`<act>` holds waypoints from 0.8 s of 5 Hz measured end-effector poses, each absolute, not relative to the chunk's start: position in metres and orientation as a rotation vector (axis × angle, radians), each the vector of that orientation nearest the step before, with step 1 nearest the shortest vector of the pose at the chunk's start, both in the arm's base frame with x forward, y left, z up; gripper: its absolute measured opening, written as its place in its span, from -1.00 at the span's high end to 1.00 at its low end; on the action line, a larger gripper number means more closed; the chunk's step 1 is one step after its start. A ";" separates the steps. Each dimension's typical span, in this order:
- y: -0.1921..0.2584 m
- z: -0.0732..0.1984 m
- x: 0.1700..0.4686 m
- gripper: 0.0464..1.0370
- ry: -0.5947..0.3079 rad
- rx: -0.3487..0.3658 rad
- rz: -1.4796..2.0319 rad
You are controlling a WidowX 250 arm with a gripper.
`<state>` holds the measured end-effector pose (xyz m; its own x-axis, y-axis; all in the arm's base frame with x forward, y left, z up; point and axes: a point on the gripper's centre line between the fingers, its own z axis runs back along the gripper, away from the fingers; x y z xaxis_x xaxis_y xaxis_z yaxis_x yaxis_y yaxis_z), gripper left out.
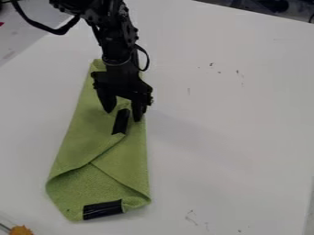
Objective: Unfold the cloth from right to left
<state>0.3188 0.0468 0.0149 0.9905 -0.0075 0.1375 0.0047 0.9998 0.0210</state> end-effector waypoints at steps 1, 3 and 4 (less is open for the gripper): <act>0.049 0.014 0.319 -0.12 -0.139 0.017 -0.016; 0.051 0.013 0.321 0.83 -0.138 0.012 -0.022; 0.053 0.016 0.322 0.96 -0.124 0.029 -0.023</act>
